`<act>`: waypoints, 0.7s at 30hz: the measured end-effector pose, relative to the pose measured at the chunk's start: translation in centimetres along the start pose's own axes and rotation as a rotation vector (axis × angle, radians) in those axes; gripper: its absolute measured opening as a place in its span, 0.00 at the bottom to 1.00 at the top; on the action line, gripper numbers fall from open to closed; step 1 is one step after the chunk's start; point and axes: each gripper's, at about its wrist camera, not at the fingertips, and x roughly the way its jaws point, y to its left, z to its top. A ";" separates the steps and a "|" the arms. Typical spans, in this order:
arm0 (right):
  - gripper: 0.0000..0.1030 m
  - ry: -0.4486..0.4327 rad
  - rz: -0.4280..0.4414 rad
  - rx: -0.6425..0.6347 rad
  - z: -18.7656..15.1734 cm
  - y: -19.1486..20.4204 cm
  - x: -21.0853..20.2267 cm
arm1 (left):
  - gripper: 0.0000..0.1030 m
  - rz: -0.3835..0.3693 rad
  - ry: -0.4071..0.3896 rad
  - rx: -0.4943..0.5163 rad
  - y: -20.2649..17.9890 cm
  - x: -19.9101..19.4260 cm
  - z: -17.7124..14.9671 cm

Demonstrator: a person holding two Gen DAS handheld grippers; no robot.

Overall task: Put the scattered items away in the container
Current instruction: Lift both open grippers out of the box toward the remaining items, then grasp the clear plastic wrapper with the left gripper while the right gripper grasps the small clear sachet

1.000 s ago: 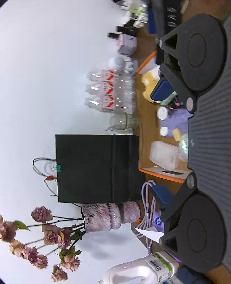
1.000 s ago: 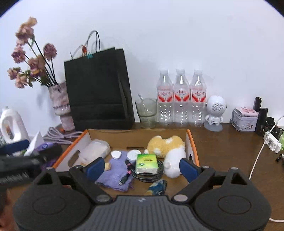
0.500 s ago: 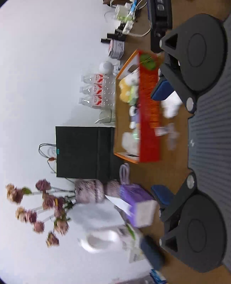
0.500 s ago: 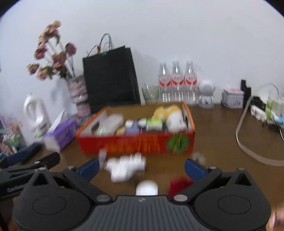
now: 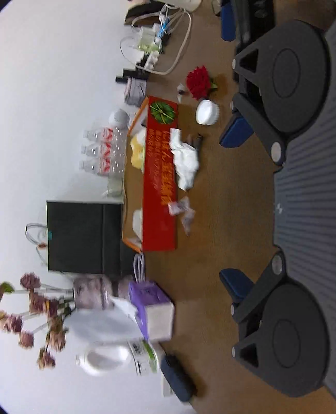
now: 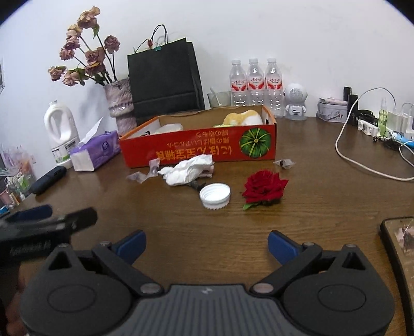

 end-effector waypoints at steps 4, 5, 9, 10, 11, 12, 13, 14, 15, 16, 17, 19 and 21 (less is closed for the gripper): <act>0.98 0.005 -0.015 -0.007 0.4 -0.1 0.6 | 0.64 -0.030 0.046 0.039 2.6 6.5 3.3; 0.98 0.004 -0.021 -0.008 0.4 -0.1 0.6 | 0.61 -0.039 0.073 0.070 3.0 8.4 3.9; 0.98 0.004 -0.048 -0.004 0.6 -0.3 0.9 | 0.59 -0.097 0.116 0.150 3.2 13.3 4.8; 0.98 0.006 -0.056 -0.004 0.7 -0.4 1.0 | 0.57 -0.106 0.137 0.160 3.1 14.2 4.9; 0.98 0.008 -0.062 -0.005 0.8 -0.4 1.1 | 0.54 -0.106 0.154 0.162 3.1 14.9 4.9; 0.98 0.009 -0.067 -0.005 1.0 -0.5 1.3 | 0.46 -0.110 0.167 0.162 3.2 15.4 5.0; 0.98 0.009 -0.070 -0.007 1.1 -0.5 1.5 | 0.38 -0.112 0.178 0.159 3.3 15.8 4.9; 0.98 0.010 -0.070 -0.011 1.3 -0.5 1.7 | 0.36 -0.110 0.188 0.152 3.5 16.1 4.8; 0.98 0.011 -0.071 -0.018 1.6 -0.4 1.9 | 0.35 -0.112 0.194 0.144 3.7 16.3 4.8; 0.98 0.012 -0.071 -0.027 1.8 -0.3 2.1 | 0.34 -0.118 0.194 0.135 4.0 16.4 4.7; 0.98 0.011 -0.071 -0.035 2.2 -0.1 2.4 | 0.34 -0.124 0.194 0.131 4.2 16.4 4.6; 0.98 0.000 -0.059 -0.045 3.1 0.1 2.8 | 0.33 -0.133 0.193 0.147 4.3 16.2 4.6; 0.98 -0.017 -0.043 -0.063 4.2 0.6 3.4 | 0.24 -0.131 0.187 0.156 4.3 16.1 4.5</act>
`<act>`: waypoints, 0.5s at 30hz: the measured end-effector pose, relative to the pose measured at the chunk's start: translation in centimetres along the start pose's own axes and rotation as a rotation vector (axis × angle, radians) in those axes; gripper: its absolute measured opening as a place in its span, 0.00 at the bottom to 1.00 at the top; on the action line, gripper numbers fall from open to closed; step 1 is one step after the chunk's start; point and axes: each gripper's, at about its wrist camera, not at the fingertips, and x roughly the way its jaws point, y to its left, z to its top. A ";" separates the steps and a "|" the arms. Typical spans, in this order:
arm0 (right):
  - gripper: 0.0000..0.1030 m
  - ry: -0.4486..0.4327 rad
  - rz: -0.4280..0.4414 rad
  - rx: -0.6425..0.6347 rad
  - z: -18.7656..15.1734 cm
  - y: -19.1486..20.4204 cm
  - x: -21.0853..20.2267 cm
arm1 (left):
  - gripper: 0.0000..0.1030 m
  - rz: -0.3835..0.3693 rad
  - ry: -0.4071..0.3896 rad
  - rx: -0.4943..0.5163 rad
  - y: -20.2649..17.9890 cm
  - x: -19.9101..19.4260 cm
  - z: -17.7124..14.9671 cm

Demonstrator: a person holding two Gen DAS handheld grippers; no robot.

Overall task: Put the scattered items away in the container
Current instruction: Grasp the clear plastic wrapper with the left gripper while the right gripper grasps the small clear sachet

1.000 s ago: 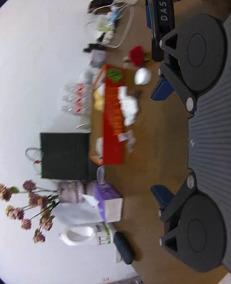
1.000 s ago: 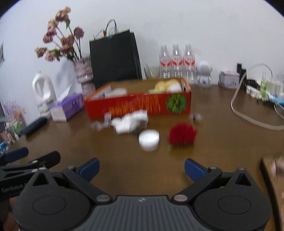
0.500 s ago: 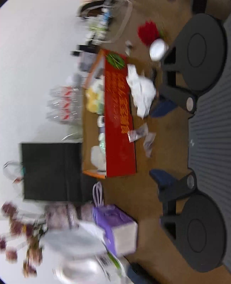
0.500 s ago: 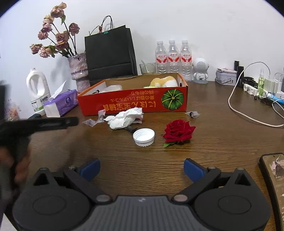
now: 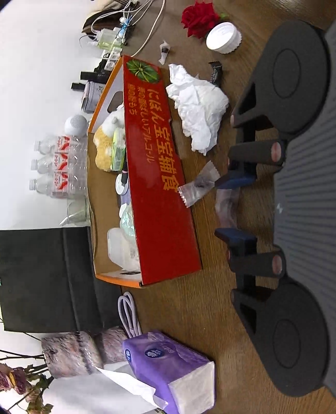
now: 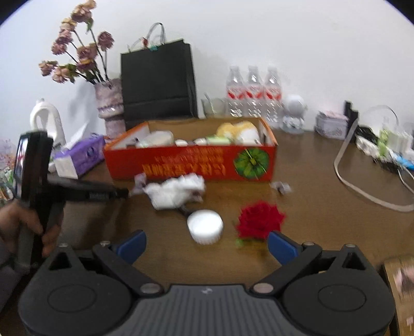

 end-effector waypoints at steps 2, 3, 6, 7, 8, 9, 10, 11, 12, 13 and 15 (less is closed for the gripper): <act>0.97 -0.001 0.017 -0.018 1.2 0.8 1.0 | 0.21 -0.004 -0.014 -0.018 0.4 -0.3 -0.1; 0.97 0.000 0.026 -0.029 1.8 1.2 1.6 | 0.20 -0.026 -0.023 -0.048 1.0 -0.5 -0.2; 0.97 -0.019 0.060 -0.088 3.7 3.3 3.1 | 0.17 -0.043 -0.045 -0.151 3.4 -0.8 -0.4; 0.97 -0.026 0.075 -0.118 4.3 4.2 3.8 | 0.16 -0.040 -0.058 -0.188 4.2 -1.0 -0.5; 0.96 -0.030 0.090 -0.144 4.9 5.0 4.6 | 0.16 -0.037 -0.070 -0.227 5.0 -1.2 -0.6; 0.95 -0.026 0.107 -0.166 5.6 5.8 5.7 | 0.16 -0.033 -0.083 -0.259 5.7 -1.5 -0.6; 0.90 -0.009 0.124 -0.183 6.3 6.5 7.0 | 0.16 -0.023 -0.100 -0.286 6.4 -1.9 -0.5; 0.85 0.018 0.141 -0.193 6.9 7.3 8.3 | 0.16 -0.006 -0.120 -0.308 7.0 -2.3 -0.5; 0.82 0.051 0.157 -0.200 7.5 8.0 10.0 | 0.16 0.014 -0.136 -0.333 7.6 -2.7 -0.5; 0.79 0.083 0.169 -0.205 8.0 8.9 11.7 | 0.16 0.034 -0.146 -0.365 8.3 -3.0 -0.5; 0.74 0.119 0.169 -0.239 8.4 10.4 14.3 | 0.16 0.093 -0.146 -0.434 9.5 -3.1 -0.6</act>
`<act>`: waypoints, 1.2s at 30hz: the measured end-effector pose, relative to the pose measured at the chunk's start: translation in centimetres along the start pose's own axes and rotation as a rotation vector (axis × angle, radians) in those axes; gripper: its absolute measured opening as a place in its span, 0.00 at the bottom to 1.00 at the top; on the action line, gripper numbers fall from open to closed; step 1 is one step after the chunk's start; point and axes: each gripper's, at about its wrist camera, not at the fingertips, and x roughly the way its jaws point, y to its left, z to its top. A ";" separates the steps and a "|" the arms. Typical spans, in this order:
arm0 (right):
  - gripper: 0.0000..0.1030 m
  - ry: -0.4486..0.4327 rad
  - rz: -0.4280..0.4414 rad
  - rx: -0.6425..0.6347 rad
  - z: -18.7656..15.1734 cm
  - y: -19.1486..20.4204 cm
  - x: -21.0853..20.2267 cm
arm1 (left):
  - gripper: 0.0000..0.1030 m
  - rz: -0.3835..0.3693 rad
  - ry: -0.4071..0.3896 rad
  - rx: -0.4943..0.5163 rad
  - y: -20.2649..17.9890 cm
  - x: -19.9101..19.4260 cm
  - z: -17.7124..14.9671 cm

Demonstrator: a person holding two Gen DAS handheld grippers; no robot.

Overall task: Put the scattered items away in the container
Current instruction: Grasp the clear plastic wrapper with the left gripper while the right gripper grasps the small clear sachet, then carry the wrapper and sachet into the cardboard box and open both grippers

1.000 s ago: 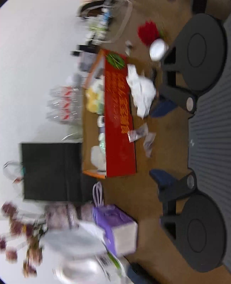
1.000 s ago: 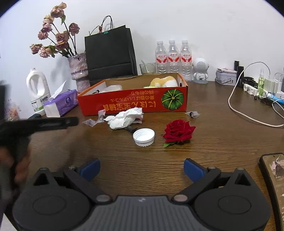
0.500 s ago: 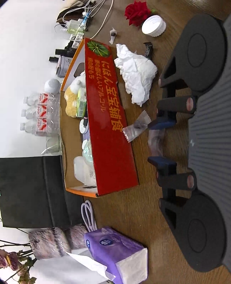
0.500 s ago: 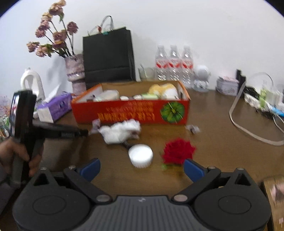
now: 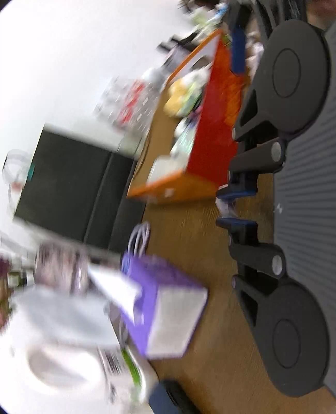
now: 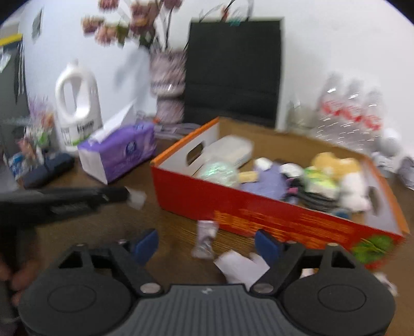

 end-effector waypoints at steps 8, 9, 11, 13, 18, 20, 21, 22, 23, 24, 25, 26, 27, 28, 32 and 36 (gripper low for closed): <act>0.42 0.105 -0.035 0.056 0.0 -0.2 4.5 | 0.16 0.082 -0.005 -0.030 0.8 0.0 0.5; 0.35 0.098 -0.025 0.068 -0.2 -0.3 4.3 | 0.16 0.081 -0.004 -0.023 0.7 0.1 0.4; 0.15 0.097 -0.035 0.045 -0.6 0.1 3.6 | 0.16 0.092 0.001 -0.002 0.4 0.3 0.3; 0.13 0.106 -0.038 -0.001 -1.2 1.2 2.4 | 0.16 0.101 0.010 0.010 0.2 0.8 0.0; 0.10 0.010 0.024 0.012 -3.5 1.8 -4.3 | 0.16 0.120 0.000 0.025 -0.1 0.2 -0.7; 0.10 -0.029 0.027 0.047 -4.9 0.9 -7.6 | 0.16 0.119 0.042 0.017 -0.5 -0.4 -1.5; 0.10 -0.043 0.020 0.062 -5.7 0.3 -9.0 | 0.16 0.105 0.055 0.019 -1.0 -1.2 -2.0; 0.10 -0.058 0.011 0.077 -6.6 -0.4 -10.3 | 0.16 0.088 0.062 0.027 -1.6 -2.1 -2.6; 0.10 -0.071 -0.003 0.093 -7.5 -1.1 -11.5 | 0.16 0.074 0.065 0.035 -2.2 -3.1 -3.2; 0.10 -0.079 -0.022 0.108 -8.4 -1.8 -12.6 | 0.16 0.060 0.066 0.042 -2.9 -4.2 -3.9; 0.10 -0.083 -0.040 0.117 -9.4 -2.4 -13.5 | 0.16 0.046 0.067 0.047 -3.7 -5.4 -4.7; 0.10 -0.085 -0.054 0.120 -10.4 -2.9 -14.3 | 0.16 0.028 0.068 0.049 -4.5 -6.6 -5.6; 0.10 -0.087 -0.062 0.127 -11.3 -3.2 -15.0 | 0.16 0.009 0.071 0.049 -5.3 -7.6 -6.4; 0.10 -0.086 -0.065 0.139 -12.2 -3.5 -15.6 | 0.16 -0.014 0.077 0.049 -6.1 -8.5 -7.2; 0.10 -0.065 -0.057 0.168 -14.7 -3.8 -16.5 | 0.16 -0.050 0.104 0.091 -8.9 -10.9 -9.9; 0.10 -0.064 -0.043 0.173 -16.2 -3.2 -17.1 | 0.16 -0.035 0.094 0.142 -10.5 -12.8 -11.8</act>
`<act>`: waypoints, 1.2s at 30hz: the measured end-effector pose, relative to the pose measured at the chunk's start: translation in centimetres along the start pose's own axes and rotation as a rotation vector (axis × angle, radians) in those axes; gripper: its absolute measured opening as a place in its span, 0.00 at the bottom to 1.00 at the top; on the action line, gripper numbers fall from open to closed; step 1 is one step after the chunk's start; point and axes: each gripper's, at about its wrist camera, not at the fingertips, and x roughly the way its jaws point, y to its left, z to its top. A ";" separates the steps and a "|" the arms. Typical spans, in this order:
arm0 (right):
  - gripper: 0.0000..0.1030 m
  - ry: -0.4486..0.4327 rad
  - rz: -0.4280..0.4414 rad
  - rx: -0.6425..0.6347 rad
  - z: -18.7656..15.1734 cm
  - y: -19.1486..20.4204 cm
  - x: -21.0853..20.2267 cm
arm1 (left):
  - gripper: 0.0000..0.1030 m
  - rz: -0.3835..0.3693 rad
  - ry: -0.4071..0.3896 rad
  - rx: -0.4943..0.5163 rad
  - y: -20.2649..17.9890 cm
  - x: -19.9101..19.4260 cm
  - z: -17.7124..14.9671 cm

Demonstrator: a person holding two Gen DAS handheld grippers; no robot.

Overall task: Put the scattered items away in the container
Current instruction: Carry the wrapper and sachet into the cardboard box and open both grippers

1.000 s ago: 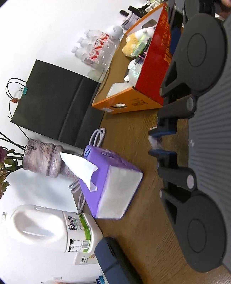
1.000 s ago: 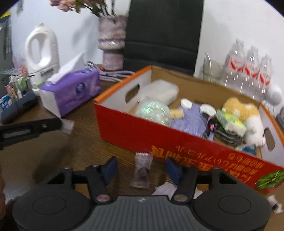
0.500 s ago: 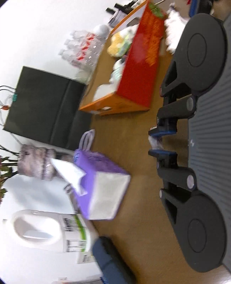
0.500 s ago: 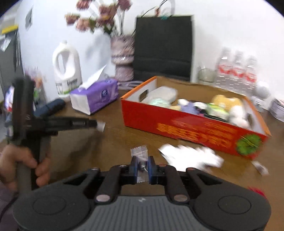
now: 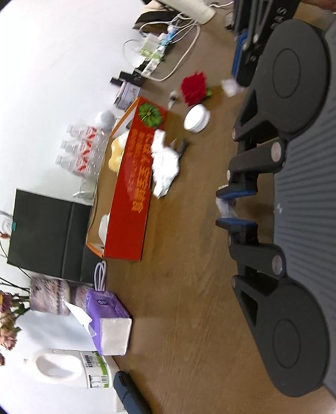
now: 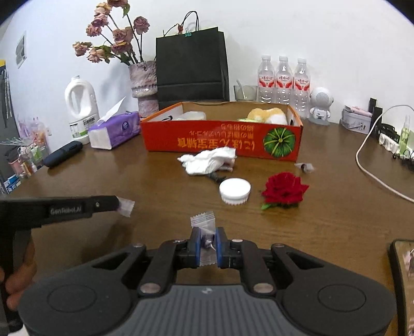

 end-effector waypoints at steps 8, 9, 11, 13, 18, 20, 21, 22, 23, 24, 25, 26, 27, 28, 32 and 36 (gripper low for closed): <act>0.10 -0.001 0.020 0.005 -0.8 0.7 -0.2 | 0.16 0.027 0.020 0.040 -0.8 -1.2 -2.0; 0.10 0.004 0.023 0.007 -1.0 0.8 -0.1 | 0.16 0.020 0.022 0.035 -0.7 -1.2 -2.1; 0.11 0.015 0.024 0.010 -1.2 1.0 0.3 | 0.16 0.009 0.021 0.025 -0.4 -1.1 -2.2; 0.11 0.027 0.024 0.008 -1.4 1.2 0.6 | 0.16 0.003 0.022 0.025 -0.2 -1.0 -2.1; 0.11 0.032 0.013 0.009 -1.5 1.4 0.9 | 0.16 -0.007 0.015 0.024 -0.1 -0.9 -2.2; 0.11 0.030 0.008 0.015 -1.5 1.4 0.9 | 0.16 -0.011 0.015 0.021 0.0 -0.9 -2.2; 0.11 0.028 0.005 0.017 -1.4 1.3 0.9 | 0.16 -0.013 0.016 0.018 0.1 -0.9 -2.2; 0.11 0.025 0.002 0.018 -1.4 1.3 0.9 | 0.16 -0.015 0.016 0.014 0.1 -0.9 -2.2; 0.11 0.023 0.000 0.018 -1.3 1.3 0.9 | 0.16 -0.018 0.016 0.009 0.2 -0.9 -2.2; 0.11 0.020 -0.003 0.018 -1.2 1.3 1.0 | 0.16 -0.021 0.016 0.002 0.2 -0.9 -2.2; 0.11 0.016 -0.006 0.018 -1.2 1.3 1.0 | 0.15 -0.025 0.012 -0.002 0.3 -0.9 -2.2; 0.11 0.010 -0.009 0.019 -1.2 1.3 1.0 | 0.15 -0.031 0.007 -0.004 0.3 -1.0 -2.2; 0.11 0.003 -0.011 0.019 -1.1 1.3 0.9 | 0.15 -0.040 0.001 -0.004 0.2 -1.2 -2.1; 0.11 -0.005 -0.013 0.020 -1.0 1.2 0.9 | 0.15 -0.050 -0.008 -0.003 0.2 -1.4 -2.1; 0.11 -0.065 -0.033 0.037 -0.7 0.7 0.4 | 0.15 -0.065 -0.055 0.005 -0.2 -2.2 -1.5; 0.11 -0.164 -0.069 0.071 0.1 -0.4 -0.6 | 0.15 -0.078 -0.079 -0.004 -0.1 -2.1 0.0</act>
